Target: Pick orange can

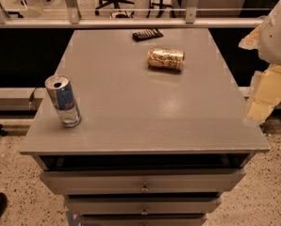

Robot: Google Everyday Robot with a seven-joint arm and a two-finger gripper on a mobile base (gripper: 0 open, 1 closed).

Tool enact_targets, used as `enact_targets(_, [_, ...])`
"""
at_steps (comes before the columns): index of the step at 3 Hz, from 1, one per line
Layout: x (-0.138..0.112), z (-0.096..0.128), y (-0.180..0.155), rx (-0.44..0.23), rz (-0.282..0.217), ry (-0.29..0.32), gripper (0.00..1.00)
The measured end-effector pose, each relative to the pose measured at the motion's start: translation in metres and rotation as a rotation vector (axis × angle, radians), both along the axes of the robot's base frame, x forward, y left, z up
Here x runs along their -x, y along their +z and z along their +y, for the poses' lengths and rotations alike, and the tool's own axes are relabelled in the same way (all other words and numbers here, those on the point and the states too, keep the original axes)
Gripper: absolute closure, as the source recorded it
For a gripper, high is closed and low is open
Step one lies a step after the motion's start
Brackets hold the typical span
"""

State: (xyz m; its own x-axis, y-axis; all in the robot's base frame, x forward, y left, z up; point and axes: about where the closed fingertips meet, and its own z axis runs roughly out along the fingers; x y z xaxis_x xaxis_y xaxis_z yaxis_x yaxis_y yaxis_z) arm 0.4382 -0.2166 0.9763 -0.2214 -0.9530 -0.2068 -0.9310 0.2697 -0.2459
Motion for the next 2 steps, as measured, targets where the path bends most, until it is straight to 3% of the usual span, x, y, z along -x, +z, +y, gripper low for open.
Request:
enact_targets(1, [0.0, 0.0, 0.0, 0.0, 0.0, 0.0, 0.0])
enact_targets(2, [-0.014, 0.011, -0.002, -0.054, -0.021, 0.011, 0.0])
